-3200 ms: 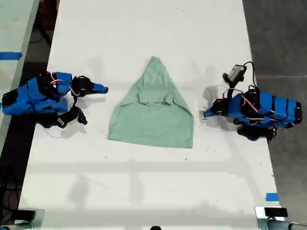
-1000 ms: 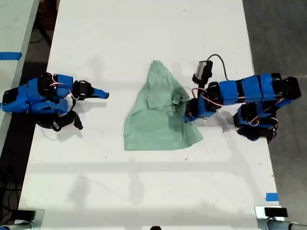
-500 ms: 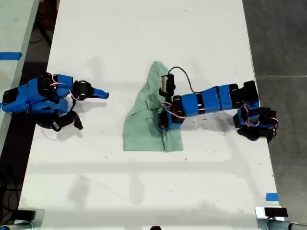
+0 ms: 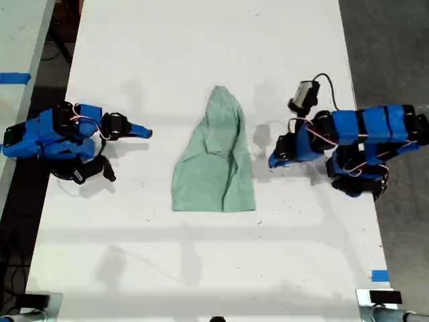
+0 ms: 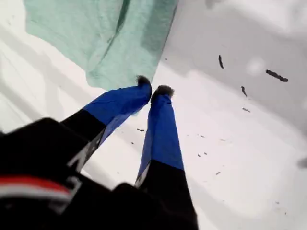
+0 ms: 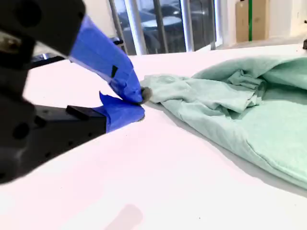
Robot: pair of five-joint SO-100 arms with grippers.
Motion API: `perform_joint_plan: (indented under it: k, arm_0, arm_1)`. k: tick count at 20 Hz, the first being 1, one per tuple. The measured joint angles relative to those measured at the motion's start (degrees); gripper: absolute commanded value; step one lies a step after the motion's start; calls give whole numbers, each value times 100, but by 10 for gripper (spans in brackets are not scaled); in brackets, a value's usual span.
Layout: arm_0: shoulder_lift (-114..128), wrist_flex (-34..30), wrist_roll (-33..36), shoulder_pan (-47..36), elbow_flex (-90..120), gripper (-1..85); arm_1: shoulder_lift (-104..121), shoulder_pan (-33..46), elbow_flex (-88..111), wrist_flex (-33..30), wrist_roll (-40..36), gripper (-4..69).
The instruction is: Fold t shirt
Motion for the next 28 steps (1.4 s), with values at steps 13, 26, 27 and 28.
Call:
perform_joint_plan:
  k: [13,26,27,28]
  arm_0:
    - [0,0,0,0,0,-2]
    - [0,0,0,0,0,-2]
    - [0,0,0,0,0,-2]
    - [0,0,0,0,0,-2]
  arm_1:
    - [6117,334,4887,-114,62,18]
    - [6117,167,4887,-114,325,19]
    - [6117,167,4887,-114,325,19]
    - [6117,167,4887,-114,325,19]
